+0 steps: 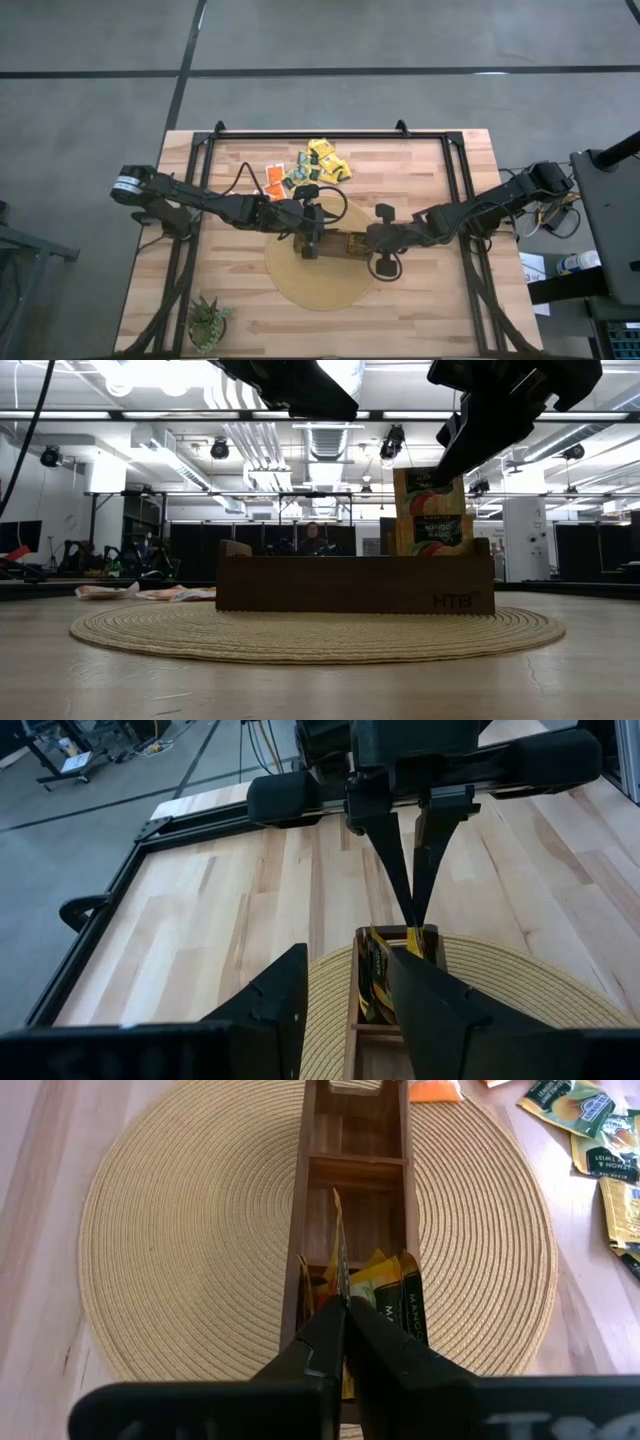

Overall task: Pick & Place Tea
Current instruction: Put the orange and green tea bag into the wooden organizer

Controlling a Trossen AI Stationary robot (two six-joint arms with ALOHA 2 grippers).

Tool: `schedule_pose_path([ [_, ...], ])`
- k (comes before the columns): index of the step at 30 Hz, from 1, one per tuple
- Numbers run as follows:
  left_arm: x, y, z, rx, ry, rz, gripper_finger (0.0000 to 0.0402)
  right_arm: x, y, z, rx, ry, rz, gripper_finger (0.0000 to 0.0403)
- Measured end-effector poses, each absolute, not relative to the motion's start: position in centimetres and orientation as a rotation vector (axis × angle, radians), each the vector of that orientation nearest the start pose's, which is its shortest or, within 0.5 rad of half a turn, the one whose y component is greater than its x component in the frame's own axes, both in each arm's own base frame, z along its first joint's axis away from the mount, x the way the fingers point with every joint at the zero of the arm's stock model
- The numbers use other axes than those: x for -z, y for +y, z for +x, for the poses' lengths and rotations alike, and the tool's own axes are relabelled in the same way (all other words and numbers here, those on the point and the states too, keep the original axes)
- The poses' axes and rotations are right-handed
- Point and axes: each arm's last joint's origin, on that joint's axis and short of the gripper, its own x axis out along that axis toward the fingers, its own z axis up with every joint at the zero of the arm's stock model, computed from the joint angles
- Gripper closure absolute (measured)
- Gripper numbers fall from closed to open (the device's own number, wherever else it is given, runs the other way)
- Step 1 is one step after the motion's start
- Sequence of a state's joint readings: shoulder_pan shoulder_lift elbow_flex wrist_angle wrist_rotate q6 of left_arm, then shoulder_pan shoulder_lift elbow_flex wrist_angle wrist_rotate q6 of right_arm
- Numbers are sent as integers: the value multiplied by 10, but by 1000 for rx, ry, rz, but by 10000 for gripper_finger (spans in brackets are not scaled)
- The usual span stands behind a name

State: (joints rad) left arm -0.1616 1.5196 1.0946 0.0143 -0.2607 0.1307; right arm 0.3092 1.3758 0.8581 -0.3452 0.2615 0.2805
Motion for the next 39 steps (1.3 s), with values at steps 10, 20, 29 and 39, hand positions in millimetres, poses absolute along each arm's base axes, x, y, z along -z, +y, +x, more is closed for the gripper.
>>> schedule_pose_path([
  [10,-283,-48,339,-71,408,215,266,-219,76,262,79,841,27,305],
  [20,-283,-48,339,-71,408,215,266,-236,78,268,39,792,-13,265],
  [29,-283,-48,339,-71,408,215,266,-232,77,266,15,852,-9,384],
  [39,-283,-48,339,-71,409,215,266,-210,65,270,53,937,41,395],
])
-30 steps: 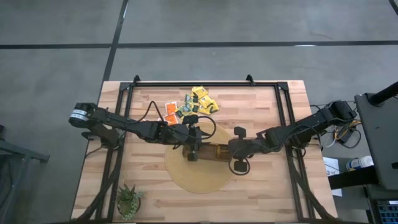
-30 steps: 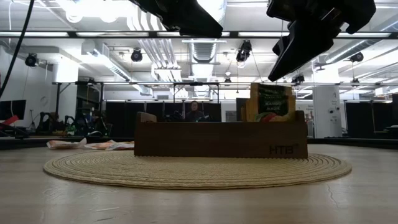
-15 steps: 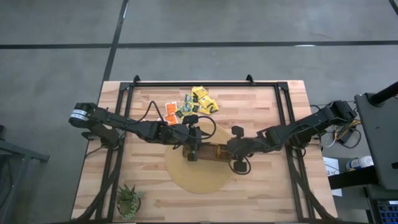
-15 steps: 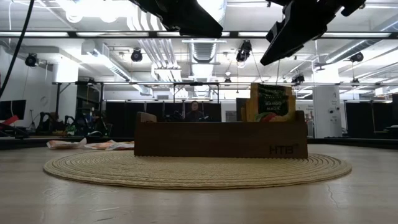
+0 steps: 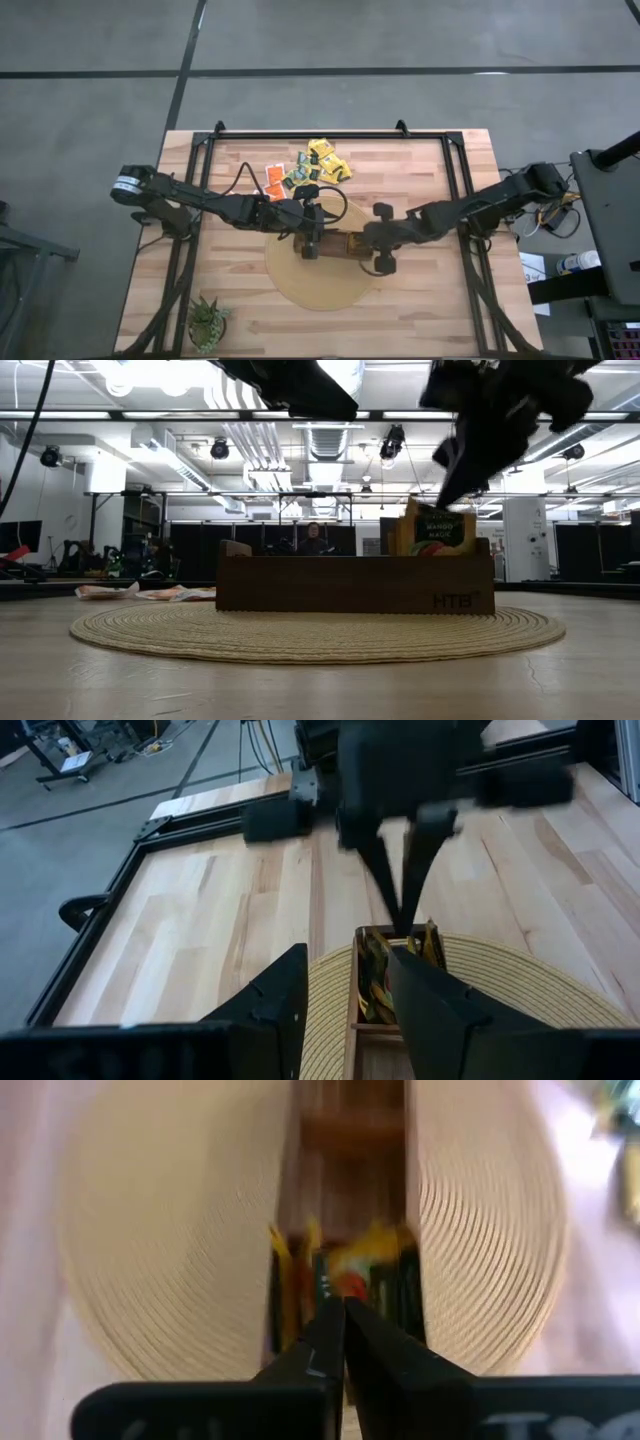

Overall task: Pick & Place Tea
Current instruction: Put the orange and green tea bag into the wooden organizer

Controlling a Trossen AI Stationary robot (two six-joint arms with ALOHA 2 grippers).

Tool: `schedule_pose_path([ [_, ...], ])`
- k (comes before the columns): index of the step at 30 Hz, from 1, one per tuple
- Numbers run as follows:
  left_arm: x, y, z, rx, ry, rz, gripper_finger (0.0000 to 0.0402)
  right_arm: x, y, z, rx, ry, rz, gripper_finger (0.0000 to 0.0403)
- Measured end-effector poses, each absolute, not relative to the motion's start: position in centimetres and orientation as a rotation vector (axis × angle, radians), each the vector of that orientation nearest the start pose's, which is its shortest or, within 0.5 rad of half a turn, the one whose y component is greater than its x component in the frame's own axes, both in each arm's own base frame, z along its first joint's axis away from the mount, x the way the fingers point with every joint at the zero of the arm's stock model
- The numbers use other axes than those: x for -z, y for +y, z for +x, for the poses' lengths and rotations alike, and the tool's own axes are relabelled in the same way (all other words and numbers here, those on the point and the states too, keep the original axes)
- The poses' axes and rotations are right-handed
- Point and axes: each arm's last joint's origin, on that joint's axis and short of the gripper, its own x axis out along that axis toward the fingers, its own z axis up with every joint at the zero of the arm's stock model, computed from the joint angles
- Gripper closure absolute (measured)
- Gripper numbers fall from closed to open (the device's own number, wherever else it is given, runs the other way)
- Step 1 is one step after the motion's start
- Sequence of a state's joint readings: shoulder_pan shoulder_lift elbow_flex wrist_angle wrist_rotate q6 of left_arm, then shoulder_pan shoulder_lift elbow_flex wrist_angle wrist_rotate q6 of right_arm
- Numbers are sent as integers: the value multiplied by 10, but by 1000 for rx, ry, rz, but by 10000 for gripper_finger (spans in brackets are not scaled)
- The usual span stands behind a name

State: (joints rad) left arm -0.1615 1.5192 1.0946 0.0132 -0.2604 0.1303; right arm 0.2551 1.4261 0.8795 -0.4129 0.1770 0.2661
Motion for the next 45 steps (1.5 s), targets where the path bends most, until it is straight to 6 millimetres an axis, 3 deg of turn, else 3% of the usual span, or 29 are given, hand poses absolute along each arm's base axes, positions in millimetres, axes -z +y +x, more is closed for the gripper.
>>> schedule_pose_path([
  [6,-283,-48,339,-72,408,212,266,-188,55,283,29,1044,99,395],
  [16,-283,-48,338,-72,414,213,266,-222,58,282,26,939,115,394],
  [22,-282,-48,338,-72,415,213,266,-227,72,276,-29,920,95,394],
  [26,-282,-48,338,-72,416,213,266,-217,84,276,-172,972,102,394],
  [30,-282,-48,338,-72,416,213,266,-199,87,282,-196,1033,56,394],
  [34,-282,-48,338,-72,416,212,266,-188,76,293,-138,1069,28,394],
  [39,-282,-48,338,-72,417,213,266,-200,57,300,80,1078,57,394],
  [45,-281,-47,337,-71,433,216,266,-209,64,293,42,1072,78,394],
])
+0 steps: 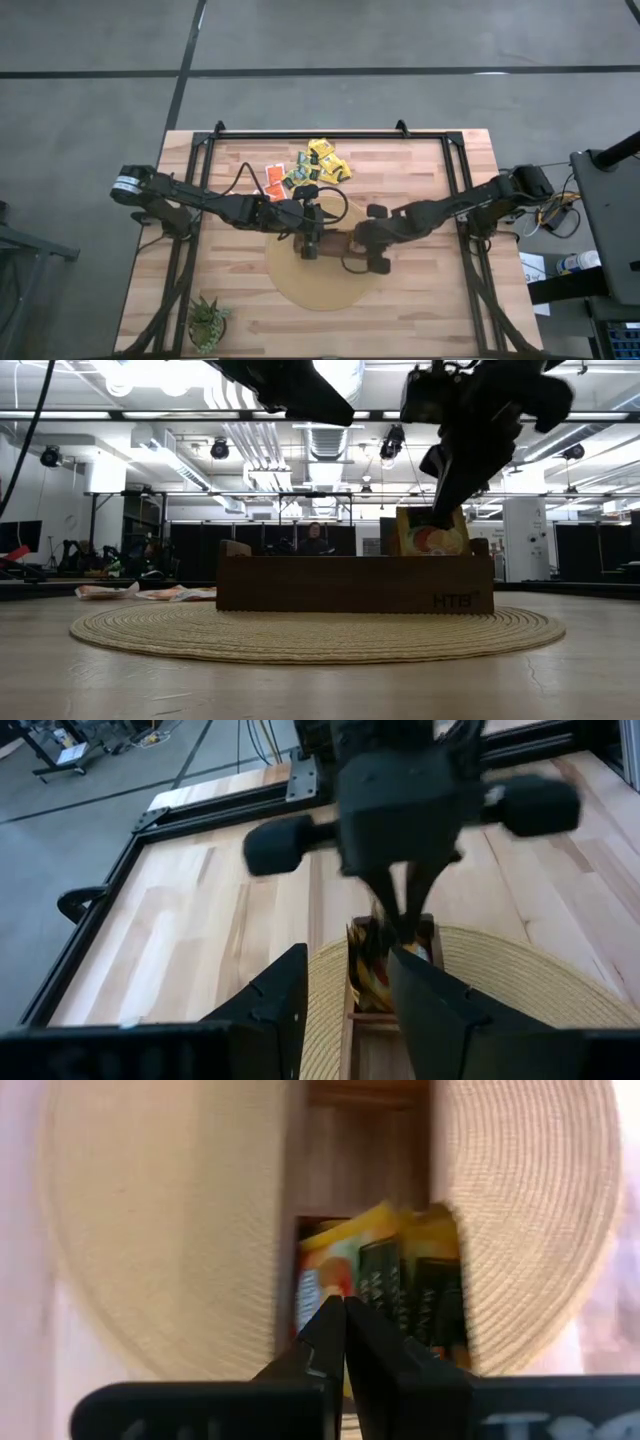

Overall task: Pick & Place Tea
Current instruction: Put the orange and green tea bag into the wooden organizer

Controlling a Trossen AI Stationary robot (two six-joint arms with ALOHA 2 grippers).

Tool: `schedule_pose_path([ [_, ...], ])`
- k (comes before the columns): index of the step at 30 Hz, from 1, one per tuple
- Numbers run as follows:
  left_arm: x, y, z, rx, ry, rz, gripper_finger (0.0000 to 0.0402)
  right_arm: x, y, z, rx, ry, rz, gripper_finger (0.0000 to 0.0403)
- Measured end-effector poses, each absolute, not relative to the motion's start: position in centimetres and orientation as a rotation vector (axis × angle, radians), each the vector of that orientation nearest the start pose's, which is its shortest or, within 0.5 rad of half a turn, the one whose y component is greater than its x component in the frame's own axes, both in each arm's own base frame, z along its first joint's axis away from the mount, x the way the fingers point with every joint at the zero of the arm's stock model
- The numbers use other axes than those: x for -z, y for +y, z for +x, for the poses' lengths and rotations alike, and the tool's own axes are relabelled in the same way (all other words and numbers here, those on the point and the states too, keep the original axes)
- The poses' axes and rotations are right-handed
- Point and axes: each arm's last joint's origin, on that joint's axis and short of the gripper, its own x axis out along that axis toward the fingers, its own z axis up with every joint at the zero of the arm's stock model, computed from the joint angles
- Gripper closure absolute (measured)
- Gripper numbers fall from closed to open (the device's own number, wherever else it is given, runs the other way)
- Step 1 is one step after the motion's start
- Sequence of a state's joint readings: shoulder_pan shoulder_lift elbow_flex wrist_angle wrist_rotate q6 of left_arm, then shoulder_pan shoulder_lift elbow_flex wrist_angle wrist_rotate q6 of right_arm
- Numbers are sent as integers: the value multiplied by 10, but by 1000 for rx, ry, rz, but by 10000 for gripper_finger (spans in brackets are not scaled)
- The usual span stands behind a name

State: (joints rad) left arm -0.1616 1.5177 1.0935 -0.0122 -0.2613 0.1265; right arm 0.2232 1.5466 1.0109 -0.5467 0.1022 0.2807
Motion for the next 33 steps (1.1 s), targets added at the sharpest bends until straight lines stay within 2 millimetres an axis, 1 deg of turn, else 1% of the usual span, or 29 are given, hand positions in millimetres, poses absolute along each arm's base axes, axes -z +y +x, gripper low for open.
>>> schedule_pose_path([
  [3,-280,-47,337,-71,440,218,266,-212,69,291,14,1056,57,394],
  [6,-281,-47,336,-73,436,212,266,-219,71,289,14,1022,48,394],
  [10,-283,-47,335,-75,432,208,266,-226,68,287,126,971,0,394],
  [12,-284,-47,335,-75,432,205,266,-226,67,287,148,964,1,394],
  [14,-283,-47,335,-75,433,204,266,-222,67,287,135,980,9,394],
  [19,-284,-47,335,-75,433,204,266,-204,72,289,42,1081,50,394],
  [22,-283,-47,335,-76,434,200,266,-200,73,290,-1,1109,70,394],
  [24,-283,-47,334,-76,435,200,266,-200,73,290,-7,1108,69,394],
  [26,-284,-47,334,-76,435,200,266,-203,74,291,-4,1102,69,394],
  [30,-284,-47,334,-77,435,199,266,-220,73,291,33,1026,53,394],
  [33,-283,-47,334,-77,440,199,266,-227,72,289,91,985,16,394],
])
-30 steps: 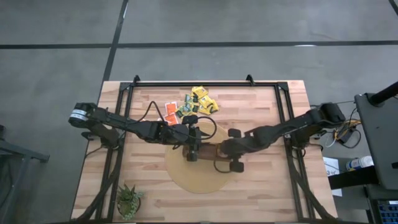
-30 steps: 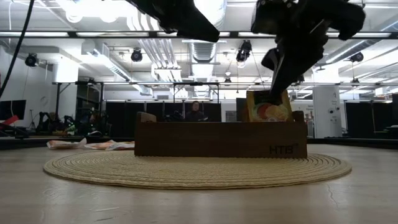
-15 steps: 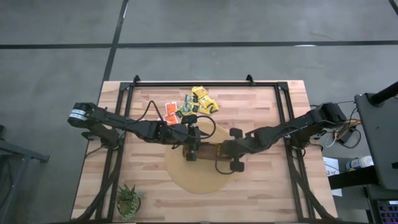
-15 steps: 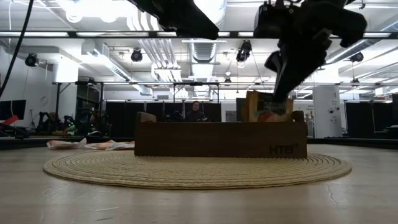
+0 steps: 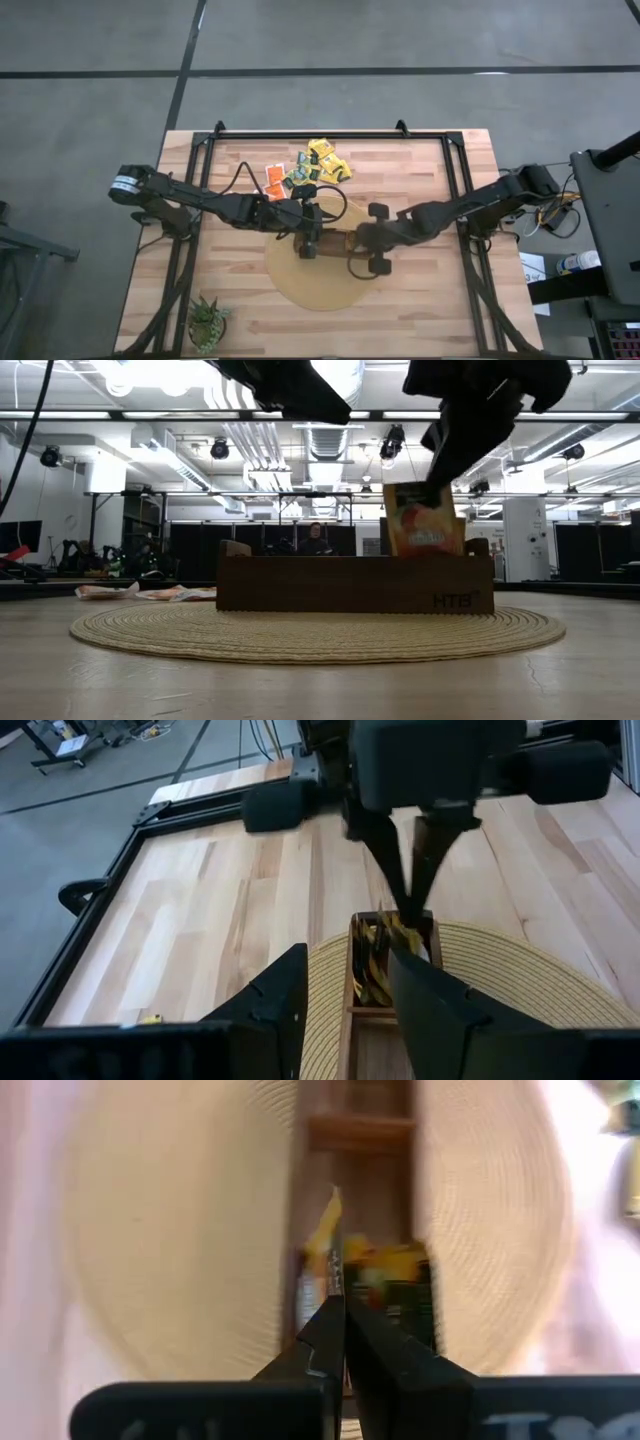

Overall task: Pick & Place Tea
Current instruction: Put the orange and green tea bag into the wooden organizer

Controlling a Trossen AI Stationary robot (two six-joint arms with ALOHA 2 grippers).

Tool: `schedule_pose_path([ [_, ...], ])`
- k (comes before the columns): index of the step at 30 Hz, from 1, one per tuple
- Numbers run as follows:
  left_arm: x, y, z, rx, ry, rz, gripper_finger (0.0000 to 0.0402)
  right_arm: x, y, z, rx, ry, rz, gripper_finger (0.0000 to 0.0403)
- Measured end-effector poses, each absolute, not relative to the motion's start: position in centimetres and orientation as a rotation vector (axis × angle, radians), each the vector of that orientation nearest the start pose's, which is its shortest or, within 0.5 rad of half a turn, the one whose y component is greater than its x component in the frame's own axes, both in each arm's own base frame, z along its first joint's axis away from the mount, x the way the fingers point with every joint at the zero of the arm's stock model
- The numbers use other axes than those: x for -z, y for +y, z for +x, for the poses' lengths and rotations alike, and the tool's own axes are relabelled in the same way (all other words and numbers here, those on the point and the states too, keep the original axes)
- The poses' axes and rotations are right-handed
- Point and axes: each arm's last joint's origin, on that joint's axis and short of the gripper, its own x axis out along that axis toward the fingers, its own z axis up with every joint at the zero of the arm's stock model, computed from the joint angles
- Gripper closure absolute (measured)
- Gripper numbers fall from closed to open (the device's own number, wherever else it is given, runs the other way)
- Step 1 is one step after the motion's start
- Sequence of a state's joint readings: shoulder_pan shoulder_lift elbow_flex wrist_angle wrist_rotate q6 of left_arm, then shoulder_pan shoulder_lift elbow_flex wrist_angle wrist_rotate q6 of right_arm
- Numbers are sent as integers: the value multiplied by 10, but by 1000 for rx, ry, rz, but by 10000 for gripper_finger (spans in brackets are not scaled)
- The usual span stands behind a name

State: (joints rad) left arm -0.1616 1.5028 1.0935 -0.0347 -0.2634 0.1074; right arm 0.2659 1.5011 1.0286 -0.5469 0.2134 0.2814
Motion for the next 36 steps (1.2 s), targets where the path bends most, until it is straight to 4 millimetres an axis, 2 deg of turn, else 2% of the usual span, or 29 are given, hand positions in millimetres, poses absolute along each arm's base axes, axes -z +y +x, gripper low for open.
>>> schedule_pose_path([
  [4,-283,-47,334,-77,443,200,266,-229,70,286,170,955,-7,394],
  [11,-283,-47,334,-77,443,200,266,-220,74,282,25,1030,67,394],
  [21,-283,-47,334,-77,443,200,266,-219,76,281,19,1026,58,394],
  [27,-283,-47,334,-77,443,200,266,-208,75,279,14,1013,55,393],
  [31,-283,-47,334,-77,443,199,266,-202,74,275,18,1036,48,371],
  [36,-283,-47,334,-77,443,198,266,-202,74,275,18,1034,48,316],
])
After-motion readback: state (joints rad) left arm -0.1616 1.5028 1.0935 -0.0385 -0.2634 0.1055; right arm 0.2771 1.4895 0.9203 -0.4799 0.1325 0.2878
